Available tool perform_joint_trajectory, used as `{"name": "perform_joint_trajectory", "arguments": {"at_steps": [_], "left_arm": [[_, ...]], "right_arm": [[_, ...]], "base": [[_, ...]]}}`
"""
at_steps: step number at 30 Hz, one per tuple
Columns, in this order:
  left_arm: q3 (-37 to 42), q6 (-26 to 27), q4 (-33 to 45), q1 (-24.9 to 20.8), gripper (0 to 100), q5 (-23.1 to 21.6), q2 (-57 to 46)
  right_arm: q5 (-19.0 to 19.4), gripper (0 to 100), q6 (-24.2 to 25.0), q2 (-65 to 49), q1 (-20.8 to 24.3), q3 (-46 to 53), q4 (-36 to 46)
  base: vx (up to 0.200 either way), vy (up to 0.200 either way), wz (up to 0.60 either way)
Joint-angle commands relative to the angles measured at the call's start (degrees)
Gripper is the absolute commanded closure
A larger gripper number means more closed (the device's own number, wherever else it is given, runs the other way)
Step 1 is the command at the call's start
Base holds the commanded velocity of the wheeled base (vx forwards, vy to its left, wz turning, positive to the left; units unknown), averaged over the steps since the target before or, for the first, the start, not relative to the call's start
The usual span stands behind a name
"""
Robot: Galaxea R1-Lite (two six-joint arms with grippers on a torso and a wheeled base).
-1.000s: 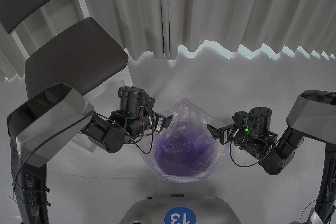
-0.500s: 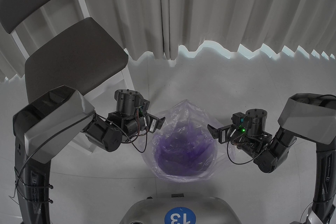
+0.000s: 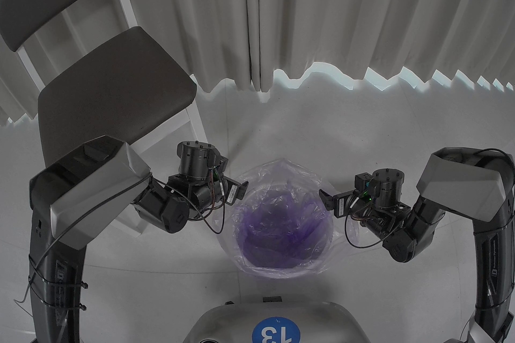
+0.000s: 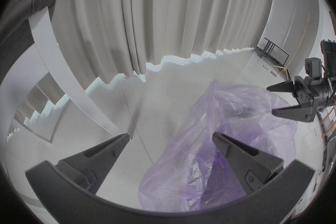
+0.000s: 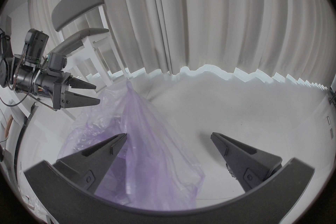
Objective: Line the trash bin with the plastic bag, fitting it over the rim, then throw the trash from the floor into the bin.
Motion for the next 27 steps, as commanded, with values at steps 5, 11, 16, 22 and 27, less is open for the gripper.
{"name": "perform_joint_trajectory", "arguments": {"at_steps": [5, 11, 16, 22, 27], "left_arm": [[-0.23, -0.27, -0.18, 0.27, 0, 0.06, 2.52], [0.12, -0.53, -3.43, 1.41, 0, -0.12, 5.24], [0.21, -0.71, -3.43, 1.94, 0, -0.47, 6.04], [0.04, -1.5, -4.49, 2.46, 0, -0.56, 8.14], [-0.67, -2.11, -4.66, 2.46, 0, -0.56, 9.2]], "right_arm": [[-0.02, 0, -0.11, 2.75, -1.18, -1.42, 0.11], [0.07, 0, -0.2, 3.45, -1.54, -1.51, 0.47], [0.16, 0, -0.2, 5.74, -2.24, -2.91, 0.73], [0.16, 0, -0.2, 8.11, -2.5, -4.06, 1.43], [0.24, 0, -0.2, 9.95, -2.5, -5.11, 1.43]], "base": [[0.0, 0.0, 0.0], [0.0, 0.0, 0.0], [0.0, 0.0, 0.0], [0.0, 0.0, 0.0], [0.0, 0.0, 0.0]]}}
